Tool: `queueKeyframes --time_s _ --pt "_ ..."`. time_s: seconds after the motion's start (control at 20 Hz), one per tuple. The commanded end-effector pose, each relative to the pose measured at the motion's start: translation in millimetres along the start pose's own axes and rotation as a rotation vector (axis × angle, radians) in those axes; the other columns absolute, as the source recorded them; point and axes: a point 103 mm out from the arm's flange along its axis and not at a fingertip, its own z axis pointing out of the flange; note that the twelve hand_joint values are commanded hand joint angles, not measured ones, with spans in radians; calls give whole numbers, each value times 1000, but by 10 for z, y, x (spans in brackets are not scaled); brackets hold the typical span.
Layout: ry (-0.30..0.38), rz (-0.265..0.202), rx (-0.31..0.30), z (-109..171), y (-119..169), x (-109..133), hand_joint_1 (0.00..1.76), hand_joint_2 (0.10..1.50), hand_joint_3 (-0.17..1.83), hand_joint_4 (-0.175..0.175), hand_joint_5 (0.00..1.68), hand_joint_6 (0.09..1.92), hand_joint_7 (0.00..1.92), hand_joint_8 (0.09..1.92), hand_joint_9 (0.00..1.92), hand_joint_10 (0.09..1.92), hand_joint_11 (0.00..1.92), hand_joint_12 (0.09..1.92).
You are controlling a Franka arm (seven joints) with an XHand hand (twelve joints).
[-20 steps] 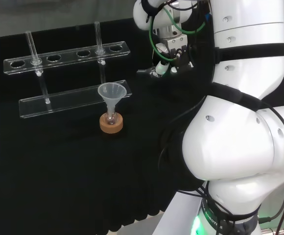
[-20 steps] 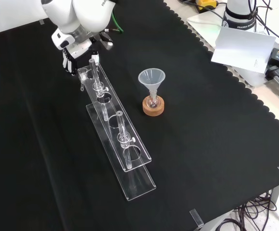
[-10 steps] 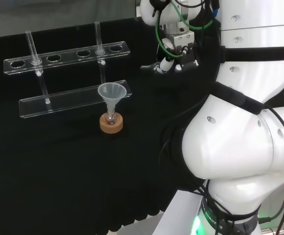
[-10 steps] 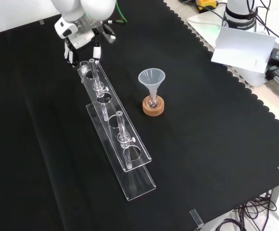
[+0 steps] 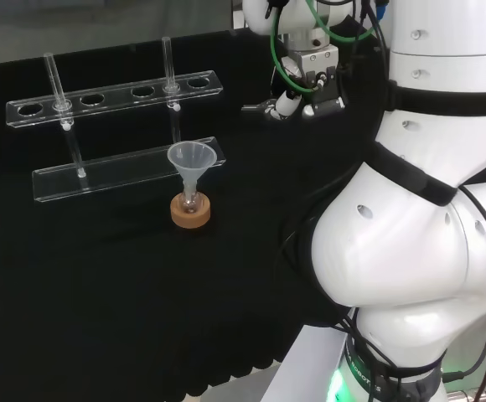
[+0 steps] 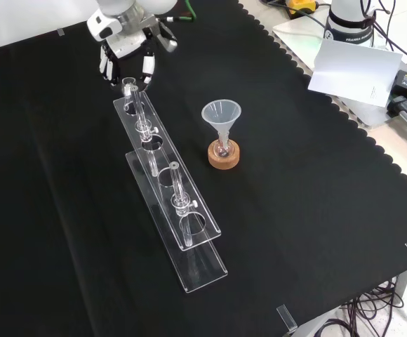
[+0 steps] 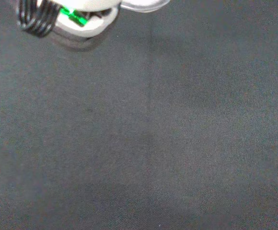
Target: Pick up the weighing funnel.
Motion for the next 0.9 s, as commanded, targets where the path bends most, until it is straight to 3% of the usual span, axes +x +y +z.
queueKeyframes --time_s 0.05,0.9 --pt "10 30 -30 -207 -325 189 1132 722 479 175 1356 449 775 677 1221 227 1033 920" --pt "63 79 -116 -395 -1033 364 1132 723 476 175 1360 439 757 682 1219 214 1030 917"
